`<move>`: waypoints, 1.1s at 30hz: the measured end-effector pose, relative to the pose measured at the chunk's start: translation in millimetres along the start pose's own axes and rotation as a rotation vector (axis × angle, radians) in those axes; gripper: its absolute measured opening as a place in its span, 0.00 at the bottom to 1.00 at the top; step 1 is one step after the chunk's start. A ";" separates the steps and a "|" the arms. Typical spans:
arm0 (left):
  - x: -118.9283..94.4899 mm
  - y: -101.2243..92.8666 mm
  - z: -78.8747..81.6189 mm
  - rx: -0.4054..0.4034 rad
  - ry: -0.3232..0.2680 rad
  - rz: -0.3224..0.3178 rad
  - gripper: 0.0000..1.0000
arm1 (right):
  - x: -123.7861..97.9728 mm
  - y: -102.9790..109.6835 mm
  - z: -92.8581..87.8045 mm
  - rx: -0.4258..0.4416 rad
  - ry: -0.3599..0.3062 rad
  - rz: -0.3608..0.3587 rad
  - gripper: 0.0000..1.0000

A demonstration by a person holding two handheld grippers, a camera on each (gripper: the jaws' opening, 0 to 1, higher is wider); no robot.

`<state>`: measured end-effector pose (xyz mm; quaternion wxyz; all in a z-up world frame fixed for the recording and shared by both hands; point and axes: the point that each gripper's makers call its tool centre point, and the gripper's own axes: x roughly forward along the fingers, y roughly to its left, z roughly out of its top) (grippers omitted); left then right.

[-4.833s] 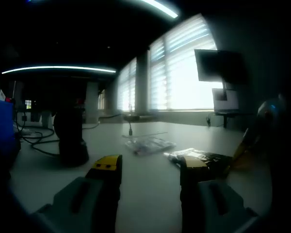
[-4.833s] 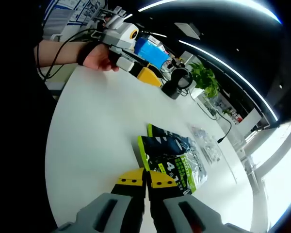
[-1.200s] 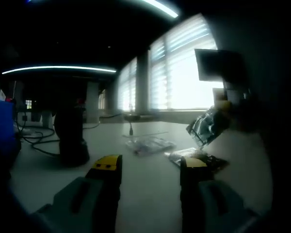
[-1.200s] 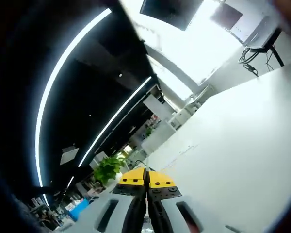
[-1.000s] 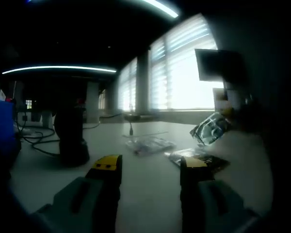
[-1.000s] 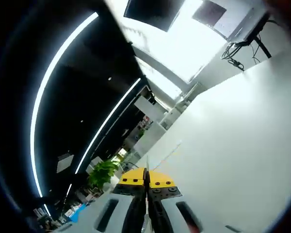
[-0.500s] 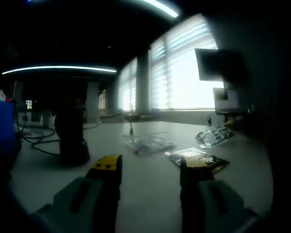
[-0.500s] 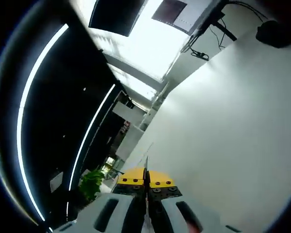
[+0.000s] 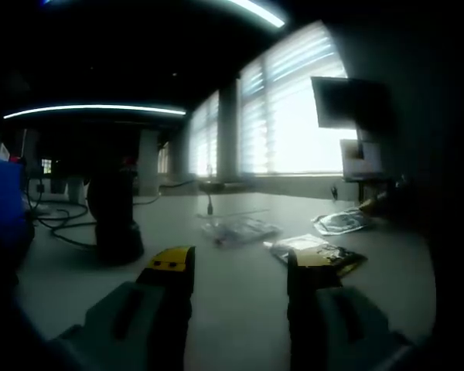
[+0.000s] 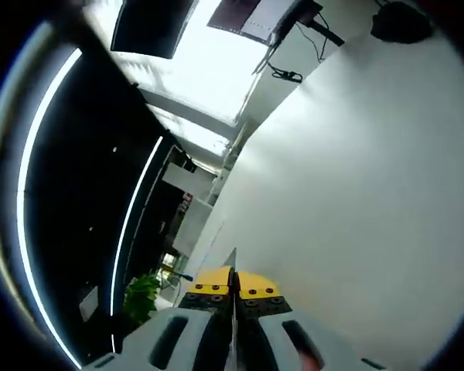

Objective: Clip sheet goods on table flip sheet goods clip sheet goods scan sheet goods put sheet goods back to table

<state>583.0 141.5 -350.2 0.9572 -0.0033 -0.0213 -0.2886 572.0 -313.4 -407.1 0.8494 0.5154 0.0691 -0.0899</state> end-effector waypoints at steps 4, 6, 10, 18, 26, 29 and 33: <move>-0.1 0.8 0.4 -0.003 -0.002 0.003 0.41 | 0.9 -6.3 -1.9 0.019 0.010 -0.018 0.00; 0.0 0.8 0.4 -0.002 -0.002 0.002 0.41 | 0.0 -7.5 -1.2 0.014 0.010 -0.020 0.00; 0.2 1.1 0.5 -0.003 -0.002 0.003 0.41 | -2.8 -1.7 8.0 -0.040 -0.043 0.003 0.06; 0.6 1.2 0.6 -0.003 -0.001 0.003 0.41 | 1.1 38.2 13.3 -0.179 -0.043 0.142 0.27; 0.9 0.7 0.9 -0.004 -0.002 -0.001 0.41 | 4.7 86.1 -10.5 -0.374 0.075 0.301 0.42; 1.0 0.4 1.0 -0.004 -0.003 -0.003 0.41 | 6.6 101.4 -23.2 -0.490 0.118 0.384 0.41; 1.0 0.7 1.0 -0.003 -0.003 -0.002 0.41 | 10.7 102.1 -40.0 -0.741 0.147 0.419 0.44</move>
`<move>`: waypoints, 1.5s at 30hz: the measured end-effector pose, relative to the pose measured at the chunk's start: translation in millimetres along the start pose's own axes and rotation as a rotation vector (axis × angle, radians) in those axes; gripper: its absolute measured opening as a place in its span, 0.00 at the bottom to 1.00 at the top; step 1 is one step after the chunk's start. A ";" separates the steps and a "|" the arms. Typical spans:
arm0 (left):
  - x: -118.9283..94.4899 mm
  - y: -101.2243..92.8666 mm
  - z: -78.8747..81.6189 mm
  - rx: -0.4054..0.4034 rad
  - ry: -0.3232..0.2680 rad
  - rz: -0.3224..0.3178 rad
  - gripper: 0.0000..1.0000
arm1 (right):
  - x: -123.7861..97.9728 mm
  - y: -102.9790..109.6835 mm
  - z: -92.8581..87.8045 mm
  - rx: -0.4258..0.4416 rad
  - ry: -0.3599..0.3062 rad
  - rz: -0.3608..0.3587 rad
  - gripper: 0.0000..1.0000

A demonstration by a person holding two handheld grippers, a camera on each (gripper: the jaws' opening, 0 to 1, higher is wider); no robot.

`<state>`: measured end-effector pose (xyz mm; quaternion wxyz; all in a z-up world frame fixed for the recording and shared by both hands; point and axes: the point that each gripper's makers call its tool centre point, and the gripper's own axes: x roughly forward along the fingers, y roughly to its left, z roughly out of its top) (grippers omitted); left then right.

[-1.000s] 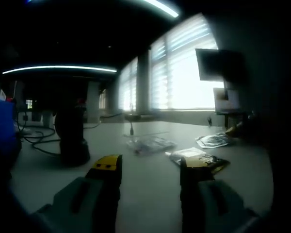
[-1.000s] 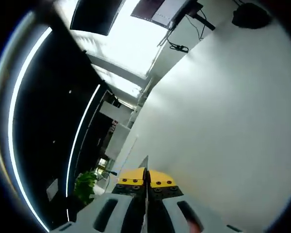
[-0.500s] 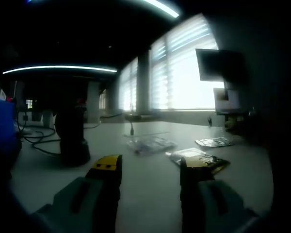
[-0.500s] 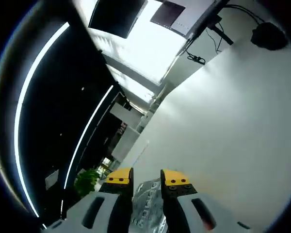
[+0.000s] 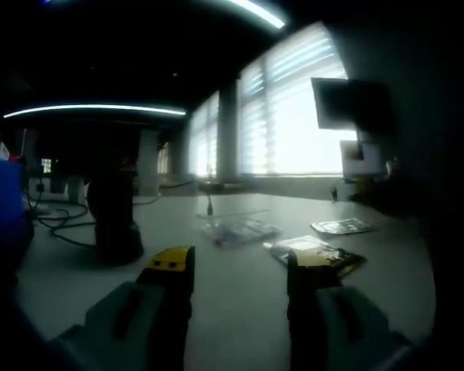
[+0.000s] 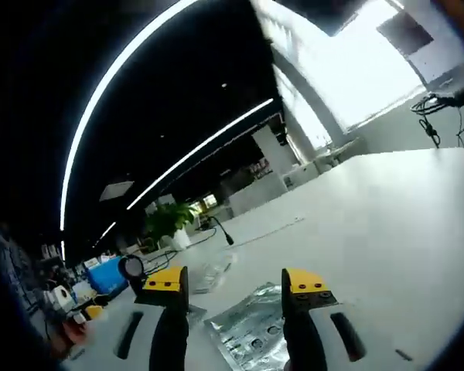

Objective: Clip sheet goods on table flip sheet goods clip sheet goods scan sheet goods put sheet goods back to table

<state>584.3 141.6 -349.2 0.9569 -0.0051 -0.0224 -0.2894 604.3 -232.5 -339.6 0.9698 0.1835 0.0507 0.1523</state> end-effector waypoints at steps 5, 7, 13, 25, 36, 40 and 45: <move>0.2 0.1 -0.7 0.003 0.003 0.000 0.41 | 8.1 3.3 -8.7 -0.165 0.076 0.039 0.45; 0.2 -0.1 -0.7 0.004 0.003 -0.001 0.41 | 11.6 0.2 -10.9 -0.245 0.104 0.029 0.48; 0.0 0.1 -0.4 0.001 0.001 -0.001 0.41 | 18.7 -6.5 -32.2 -0.427 0.244 0.063 0.49; -0.1 -0.4 -0.7 0.004 0.003 -0.002 0.41 | 14.7 -20.8 -52.5 -0.432 0.376 0.251 0.47; 0.2 -0.5 -1.6 0.005 0.008 -0.001 0.41 | 11.9 -23.4 -70.6 -0.506 0.458 0.281 0.47; 0.2 -0.7 -1.5 0.004 0.008 -0.002 0.41 | 12.1 -30.9 -74.5 -0.511 0.472 0.267 0.46; 0.1 -0.9 -1.5 0.005 0.007 -0.002 0.41 | 11.6 -31.8 -75.2 -0.493 0.465 0.256 0.46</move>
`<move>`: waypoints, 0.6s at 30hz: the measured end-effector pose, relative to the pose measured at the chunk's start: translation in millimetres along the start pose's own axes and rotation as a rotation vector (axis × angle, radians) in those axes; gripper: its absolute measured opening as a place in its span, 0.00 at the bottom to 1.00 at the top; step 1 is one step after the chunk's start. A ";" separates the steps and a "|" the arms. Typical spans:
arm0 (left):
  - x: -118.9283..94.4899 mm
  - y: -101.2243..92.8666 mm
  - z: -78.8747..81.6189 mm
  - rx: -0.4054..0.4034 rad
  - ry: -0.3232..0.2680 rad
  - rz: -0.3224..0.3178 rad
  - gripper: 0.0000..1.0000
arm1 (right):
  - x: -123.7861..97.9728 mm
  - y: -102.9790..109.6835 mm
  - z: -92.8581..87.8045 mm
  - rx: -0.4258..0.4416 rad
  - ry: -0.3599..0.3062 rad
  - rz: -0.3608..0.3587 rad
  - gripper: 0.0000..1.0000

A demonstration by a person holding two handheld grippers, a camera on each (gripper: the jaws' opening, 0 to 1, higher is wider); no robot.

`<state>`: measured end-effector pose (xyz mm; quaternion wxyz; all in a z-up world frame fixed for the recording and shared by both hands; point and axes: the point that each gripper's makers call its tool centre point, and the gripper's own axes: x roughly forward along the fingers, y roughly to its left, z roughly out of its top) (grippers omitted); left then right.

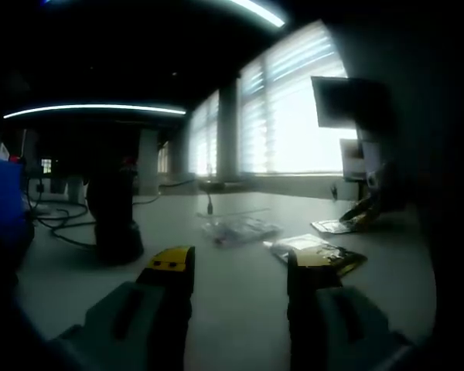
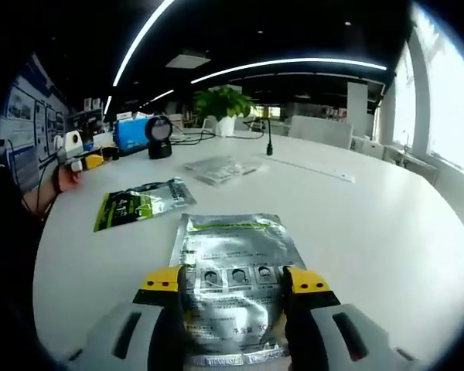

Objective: Clip sheet goods on table flip sheet goods clip sheet goods scan sheet goods put sheet goods back to table

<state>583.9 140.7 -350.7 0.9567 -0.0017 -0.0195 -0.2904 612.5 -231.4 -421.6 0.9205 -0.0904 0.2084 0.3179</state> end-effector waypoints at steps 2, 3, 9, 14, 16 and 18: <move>0.0 -0.1 0.1 0.000 0.000 0.000 0.41 | 0.1 -1.1 -0.5 0.013 -0.002 -0.011 0.46; -0.1 0.1 0.0 0.000 0.000 0.001 0.41 | 0.0 -0.5 -0.5 0.020 -0.003 -0.019 0.46; -0.2 0.0 0.2 0.000 -0.001 0.002 0.41 | -1.1 -1.3 -1.8 0.062 -0.004 -0.094 0.46; -0.4 -0.3 0.5 0.000 -0.002 0.001 0.41 | -3.2 -0.6 -2.5 0.090 0.005 -0.163 0.45; -0.4 -0.5 0.4 0.001 -0.002 0.001 0.41 | -2.9 -0.1 -2.4 0.099 0.004 -0.189 0.46; -0.5 -0.8 0.2 0.000 -0.001 0.000 0.41 | -3.4 -0.6 -2.7 0.112 0.006 -0.209 0.45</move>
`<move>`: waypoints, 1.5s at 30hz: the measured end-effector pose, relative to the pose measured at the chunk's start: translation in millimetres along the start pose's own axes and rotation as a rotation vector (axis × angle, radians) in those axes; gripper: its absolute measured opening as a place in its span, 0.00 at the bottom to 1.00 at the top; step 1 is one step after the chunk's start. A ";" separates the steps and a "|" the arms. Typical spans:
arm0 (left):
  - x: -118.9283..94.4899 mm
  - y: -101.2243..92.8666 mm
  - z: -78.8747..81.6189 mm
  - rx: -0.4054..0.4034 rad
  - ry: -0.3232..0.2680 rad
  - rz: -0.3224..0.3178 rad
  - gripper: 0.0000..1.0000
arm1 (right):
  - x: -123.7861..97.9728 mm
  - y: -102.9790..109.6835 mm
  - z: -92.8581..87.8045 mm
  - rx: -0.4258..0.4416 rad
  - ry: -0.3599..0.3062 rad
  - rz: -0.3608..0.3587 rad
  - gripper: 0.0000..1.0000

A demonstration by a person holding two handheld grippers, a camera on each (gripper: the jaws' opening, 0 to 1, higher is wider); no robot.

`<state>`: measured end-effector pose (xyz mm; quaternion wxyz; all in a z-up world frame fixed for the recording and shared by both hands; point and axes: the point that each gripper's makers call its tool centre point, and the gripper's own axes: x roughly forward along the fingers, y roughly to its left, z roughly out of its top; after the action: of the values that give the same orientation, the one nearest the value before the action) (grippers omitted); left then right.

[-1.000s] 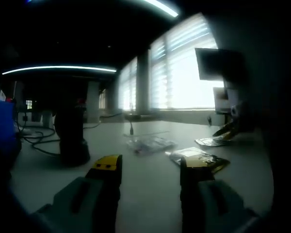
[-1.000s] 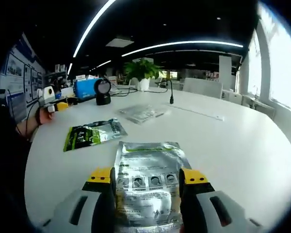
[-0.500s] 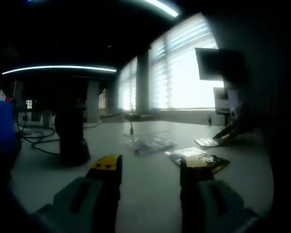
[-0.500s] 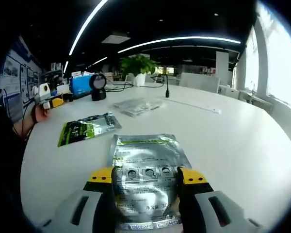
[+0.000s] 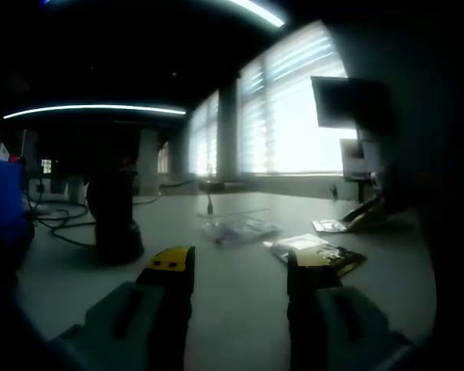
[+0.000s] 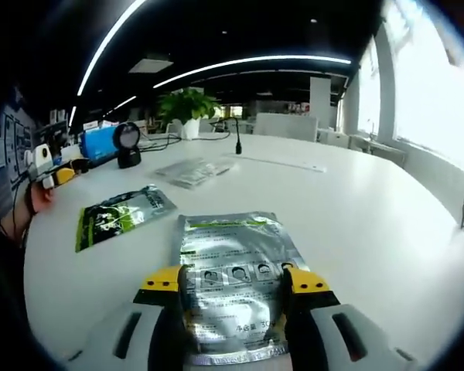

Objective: Clip sheet goods on table flip sheet goods clip sheet goods scan sheet goods put sheet goods back to table

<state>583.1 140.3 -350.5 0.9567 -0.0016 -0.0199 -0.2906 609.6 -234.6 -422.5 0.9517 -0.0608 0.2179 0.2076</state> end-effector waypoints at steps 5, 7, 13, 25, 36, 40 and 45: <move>-0.1 0.0 0.1 0.000 0.000 0.000 0.41 | -1.8 -2.3 0.1 0.021 0.007 -0.049 0.45; 0.0 0.8 0.4 -0.001 -0.002 0.002 0.41 | -2.5 0.7 0.5 0.027 0.004 -0.079 0.45; 0.1 0.7 0.4 0.002 -0.001 0.000 0.41 | -6.8 5.9 0.5 0.063 -0.010 -0.161 0.45; -0.1 0.7 0.8 0.002 -0.002 -0.001 0.41 | -11.9 16.5 0.4 0.115 -0.003 -0.259 0.44; -0.3 1.1 0.0 -0.004 -0.002 -0.006 0.41 | -13.7 16.2 -1.0 0.178 -0.018 -0.404 0.44; -1.4 2.4 0.9 -0.014 -0.006 0.000 0.41 | -14.7 14.6 -1.6 0.193 -0.020 -0.445 0.44; -1.9 4.8 1.6 -0.034 -0.014 0.004 0.40 | -13.9 11.0 -1.6 0.210 -0.019 -0.468 0.43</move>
<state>584.1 145.3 -349.0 0.9569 -0.0201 -0.0218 -0.2890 593.0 -230.1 -418.2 0.9769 -0.0086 0.2095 -0.0414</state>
